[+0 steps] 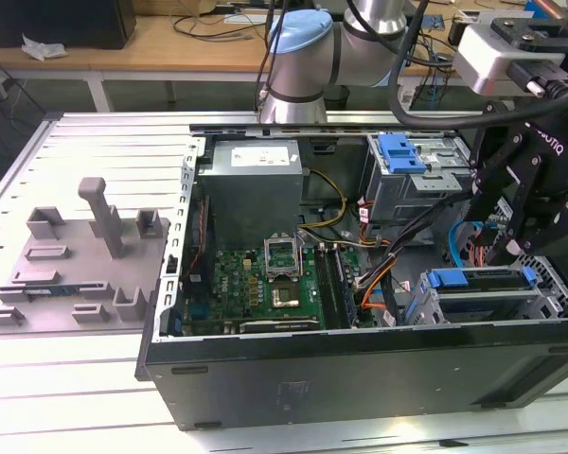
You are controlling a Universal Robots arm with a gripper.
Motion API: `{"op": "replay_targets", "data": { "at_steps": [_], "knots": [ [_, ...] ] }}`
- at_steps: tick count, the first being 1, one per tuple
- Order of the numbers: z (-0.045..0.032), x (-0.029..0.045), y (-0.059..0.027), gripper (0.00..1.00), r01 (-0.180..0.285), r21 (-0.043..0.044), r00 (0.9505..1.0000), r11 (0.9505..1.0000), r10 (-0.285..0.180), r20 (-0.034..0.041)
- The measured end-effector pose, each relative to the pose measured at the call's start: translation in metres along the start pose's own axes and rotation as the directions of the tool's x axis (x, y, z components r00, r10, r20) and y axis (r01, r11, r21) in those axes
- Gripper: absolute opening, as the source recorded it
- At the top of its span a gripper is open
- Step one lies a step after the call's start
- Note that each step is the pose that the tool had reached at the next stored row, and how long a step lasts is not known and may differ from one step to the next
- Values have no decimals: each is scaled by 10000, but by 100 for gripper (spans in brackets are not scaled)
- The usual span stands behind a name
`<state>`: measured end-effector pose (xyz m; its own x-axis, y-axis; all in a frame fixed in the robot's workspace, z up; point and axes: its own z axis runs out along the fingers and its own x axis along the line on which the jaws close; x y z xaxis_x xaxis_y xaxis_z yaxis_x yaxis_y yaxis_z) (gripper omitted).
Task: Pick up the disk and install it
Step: 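Insert the first disk wire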
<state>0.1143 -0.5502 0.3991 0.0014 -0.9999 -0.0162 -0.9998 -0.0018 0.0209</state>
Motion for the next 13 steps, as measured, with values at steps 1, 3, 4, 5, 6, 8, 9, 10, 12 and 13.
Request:
{"op": "replay_targets", "data": {
  "at_steps": [1, 3, 4, 5, 6, 8, 9, 10, 12, 13],
  "knots": [
    [0, 0, 0, 56, 0, 0, 10000, 10000, 0, 0],
    [0, 0, 0, 56, 1, -1, 10000, 10000, -1, 0],
    [2, -3, 0, 56, 0, 0, 10000, 10000, 0, 3],
    [4, -15, 0, 56, 1, 0, 10000, 10000, -1, 5],
    [1, -45, 0, 56, 0, -1, 10000, 10000, 0, -9],
    [4, -275, -1, 56, -2, -1, 9999, 10000, 2, -158],
    [6, -359, -1, 56, -5, 0, 9996, 10000, 5, -273],
    [8, -406, -1, 56, -10, -4, 9988, 10000, 9, -480],
    [8, -466, -1, 56, -21, -24, 9951, 10000, 19, -986],
    [8, -494, -1, 56, -28, -31, 9921, 10000, 24, -1253]
  ]
}}
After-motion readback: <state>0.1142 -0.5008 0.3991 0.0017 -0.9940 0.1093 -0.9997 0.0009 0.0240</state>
